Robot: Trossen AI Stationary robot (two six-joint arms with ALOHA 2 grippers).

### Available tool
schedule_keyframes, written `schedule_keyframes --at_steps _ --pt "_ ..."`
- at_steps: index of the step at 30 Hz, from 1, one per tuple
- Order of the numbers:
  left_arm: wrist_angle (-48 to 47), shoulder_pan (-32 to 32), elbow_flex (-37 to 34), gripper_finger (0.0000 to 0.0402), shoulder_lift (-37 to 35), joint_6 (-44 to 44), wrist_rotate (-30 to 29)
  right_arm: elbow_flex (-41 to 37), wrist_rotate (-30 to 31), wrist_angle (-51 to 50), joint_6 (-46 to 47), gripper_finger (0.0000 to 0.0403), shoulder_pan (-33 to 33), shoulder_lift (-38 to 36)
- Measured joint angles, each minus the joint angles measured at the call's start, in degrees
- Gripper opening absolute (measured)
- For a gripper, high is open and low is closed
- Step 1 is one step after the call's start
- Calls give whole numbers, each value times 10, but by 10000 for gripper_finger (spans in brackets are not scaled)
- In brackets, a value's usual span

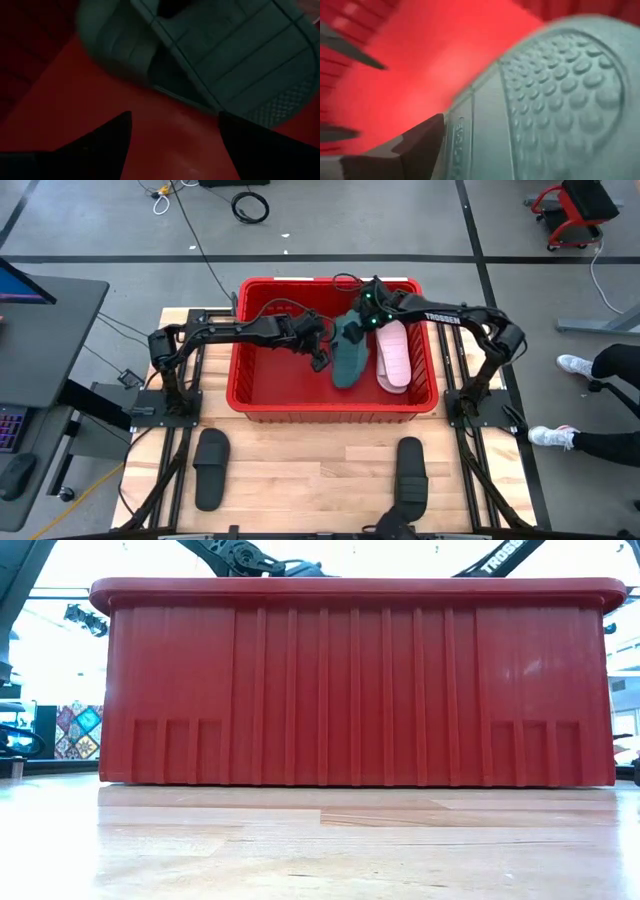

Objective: Pick and place slides into bin
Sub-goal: Stack the blue slipper on top of the other blue slipper in the red bin

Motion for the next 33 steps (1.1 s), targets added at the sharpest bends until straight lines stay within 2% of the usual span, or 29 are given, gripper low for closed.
schedule_keyframes --at_steps 2,4,10,15,24,28,33 --pt "4 0 0 302 0 0 0 0 26 1 -12 332 0 -6" --pt "2 0 0 302 0 0 0 0 24 7 -12 332 0 -8" --pt "2 -7 0 302 0 -5 0 0 -31 41 -18 332 3 10" --pt "1 -18 0 302 0 -16 -3 0 -36 70 -66 335 6 18" --pt "-2 -26 0 302 0 -22 -16 0 -29 86 -140 377 2 15" --pt "-4 -26 0 302 0 -33 -22 12 -28 46 -132 397 5 15" --pt "-5 -26 0 302 0 -46 -22 40 -75 30 -71 395 0 15"
